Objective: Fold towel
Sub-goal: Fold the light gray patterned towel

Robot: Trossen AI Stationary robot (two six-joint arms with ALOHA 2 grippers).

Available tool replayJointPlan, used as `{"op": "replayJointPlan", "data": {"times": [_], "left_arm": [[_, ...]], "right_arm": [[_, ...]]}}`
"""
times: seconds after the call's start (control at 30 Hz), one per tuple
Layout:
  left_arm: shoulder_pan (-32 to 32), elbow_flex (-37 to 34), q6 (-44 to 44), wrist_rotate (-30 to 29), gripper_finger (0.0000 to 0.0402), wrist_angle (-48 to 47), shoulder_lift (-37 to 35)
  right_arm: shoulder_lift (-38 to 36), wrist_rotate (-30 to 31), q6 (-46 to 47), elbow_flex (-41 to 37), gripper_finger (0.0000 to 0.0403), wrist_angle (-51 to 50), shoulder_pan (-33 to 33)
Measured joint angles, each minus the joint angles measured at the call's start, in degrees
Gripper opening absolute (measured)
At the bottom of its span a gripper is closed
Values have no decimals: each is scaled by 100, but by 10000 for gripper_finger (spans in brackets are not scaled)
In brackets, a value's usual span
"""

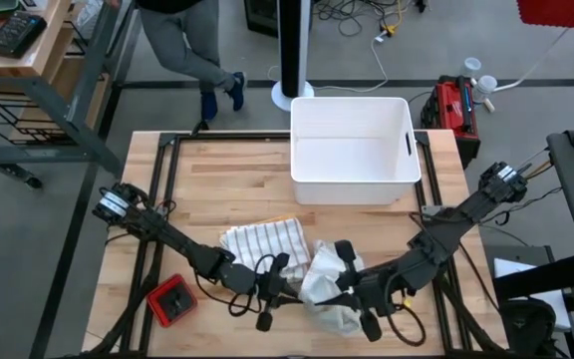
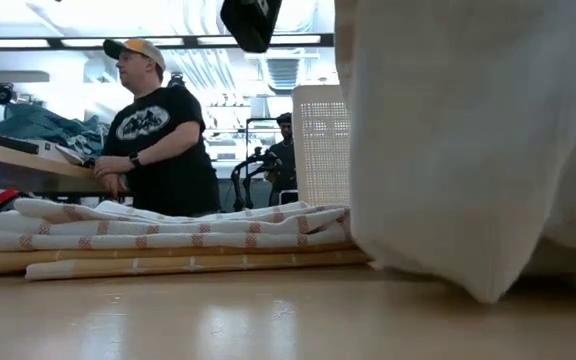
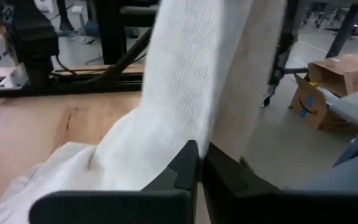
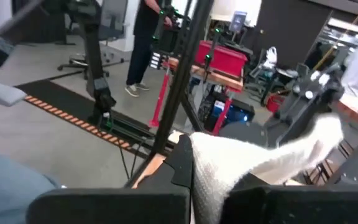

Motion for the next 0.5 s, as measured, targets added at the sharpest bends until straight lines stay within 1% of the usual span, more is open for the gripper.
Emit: {"op": "replayJointPlan", "data": {"times": [0.1,0.2,0.3,0.37,0.43,0.5], "left_arm": [[-104,0,123,-120,2,-16,-119],[-261,0,203,-529,1,-335,-422],[-491,0,295,-1230,1,-911,-856],[-670,0,260,-1715,1,-1282,-1249],[-846,1,209,-2069,1,-1451,-1675],[-1056,123,198,-2509,1,-1850,-2082]], "right_arm": [[-9,-4,-20,298,0,-406,116],[-13,27,108,592,0,-879,233],[-13,41,190,850,0,-1261,339],[-13,43,301,1022,0,-1509,378],[-13,40,488,1216,0,-1809,385],[-13,69,715,1434,0,-2210,382]]}}
